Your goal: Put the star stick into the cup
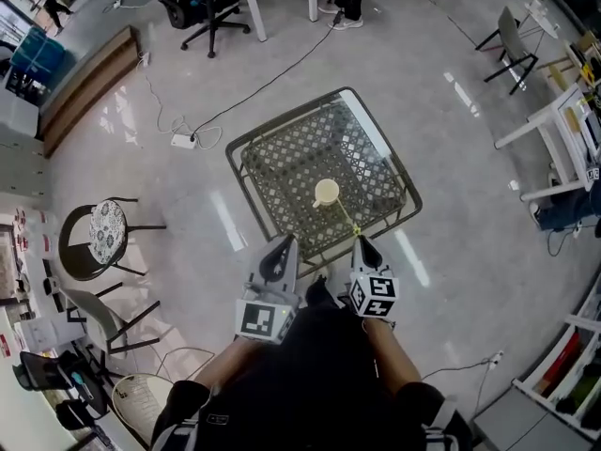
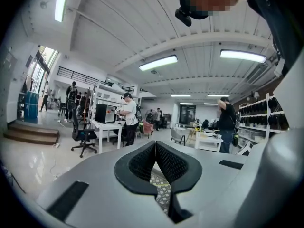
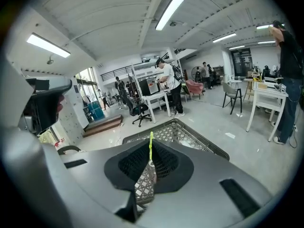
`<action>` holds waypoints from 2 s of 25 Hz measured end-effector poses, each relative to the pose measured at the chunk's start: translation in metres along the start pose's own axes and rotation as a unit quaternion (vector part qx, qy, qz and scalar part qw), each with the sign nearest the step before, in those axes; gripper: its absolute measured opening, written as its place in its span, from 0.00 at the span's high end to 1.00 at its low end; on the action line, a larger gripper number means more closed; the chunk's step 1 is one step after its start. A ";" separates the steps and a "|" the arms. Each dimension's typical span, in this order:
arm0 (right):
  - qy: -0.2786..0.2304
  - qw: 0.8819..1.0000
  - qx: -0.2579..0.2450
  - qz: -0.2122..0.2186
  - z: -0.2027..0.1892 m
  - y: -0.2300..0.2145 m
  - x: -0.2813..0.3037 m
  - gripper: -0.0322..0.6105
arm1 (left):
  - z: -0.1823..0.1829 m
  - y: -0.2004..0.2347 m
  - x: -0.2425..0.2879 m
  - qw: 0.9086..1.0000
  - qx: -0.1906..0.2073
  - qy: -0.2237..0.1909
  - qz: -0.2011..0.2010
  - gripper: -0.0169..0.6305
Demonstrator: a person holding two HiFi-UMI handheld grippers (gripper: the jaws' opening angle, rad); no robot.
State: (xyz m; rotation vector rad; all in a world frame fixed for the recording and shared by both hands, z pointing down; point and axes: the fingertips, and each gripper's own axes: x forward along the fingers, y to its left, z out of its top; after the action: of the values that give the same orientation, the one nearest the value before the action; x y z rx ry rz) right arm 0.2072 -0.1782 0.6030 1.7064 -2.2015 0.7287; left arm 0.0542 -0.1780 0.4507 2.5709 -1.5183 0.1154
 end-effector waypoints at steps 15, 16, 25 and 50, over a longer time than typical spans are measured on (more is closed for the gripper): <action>0.070 0.997 -0.020 -0.010 -0.030 -0.005 0.064 0.92 | 0.005 0.022 0.037 1.000 -0.023 -0.007 -0.014 0.95; 0.075 0.997 -0.021 -0.012 -0.033 -0.005 0.068 0.92 | 0.005 0.023 0.038 1.000 -0.024 -0.007 -0.015 0.95; 0.113 0.993 -0.019 -0.029 -0.054 -0.006 0.104 0.92 | 0.003 0.048 0.053 0.999 -0.031 0.000 -0.017 0.95; 0.160 0.985 -0.039 -0.048 -0.085 -0.016 0.145 0.92 | 0.004 0.065 0.061 0.999 -0.036 0.004 -0.009 0.95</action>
State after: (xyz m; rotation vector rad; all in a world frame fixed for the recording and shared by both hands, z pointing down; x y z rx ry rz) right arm 0.1744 -0.2551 0.7492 1.5244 -1.8934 0.8174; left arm 0.0271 -0.2622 0.4610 2.5247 -1.4685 0.0677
